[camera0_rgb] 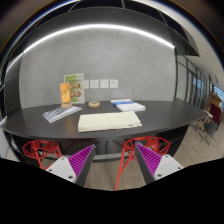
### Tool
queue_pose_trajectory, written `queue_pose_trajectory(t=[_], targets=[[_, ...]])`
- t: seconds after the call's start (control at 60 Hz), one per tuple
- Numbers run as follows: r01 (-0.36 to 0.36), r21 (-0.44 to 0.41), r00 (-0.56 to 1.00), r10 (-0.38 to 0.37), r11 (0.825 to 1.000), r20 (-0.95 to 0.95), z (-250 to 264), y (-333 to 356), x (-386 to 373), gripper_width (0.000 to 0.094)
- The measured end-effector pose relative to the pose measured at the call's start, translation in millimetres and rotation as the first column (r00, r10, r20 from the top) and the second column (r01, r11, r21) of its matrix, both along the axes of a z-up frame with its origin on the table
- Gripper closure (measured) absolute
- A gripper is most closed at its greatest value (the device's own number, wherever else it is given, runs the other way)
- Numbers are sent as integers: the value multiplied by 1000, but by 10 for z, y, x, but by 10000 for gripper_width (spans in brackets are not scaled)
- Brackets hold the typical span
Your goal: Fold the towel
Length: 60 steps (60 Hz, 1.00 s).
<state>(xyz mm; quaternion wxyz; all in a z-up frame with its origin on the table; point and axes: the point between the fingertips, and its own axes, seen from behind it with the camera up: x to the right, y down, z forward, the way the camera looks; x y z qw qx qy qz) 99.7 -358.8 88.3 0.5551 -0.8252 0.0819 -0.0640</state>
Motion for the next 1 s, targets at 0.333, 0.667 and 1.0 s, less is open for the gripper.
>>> queue_pose_trajectory(t=[0.333,0.667,1.0], targets=[[-128,17,992,128,992,-13,43,744,-399,112],[-322,-20,945,320,946,-66,-363,2558,-1240,150],[-343,-99,934,350,934,67,-938,3360,-1235,542]])
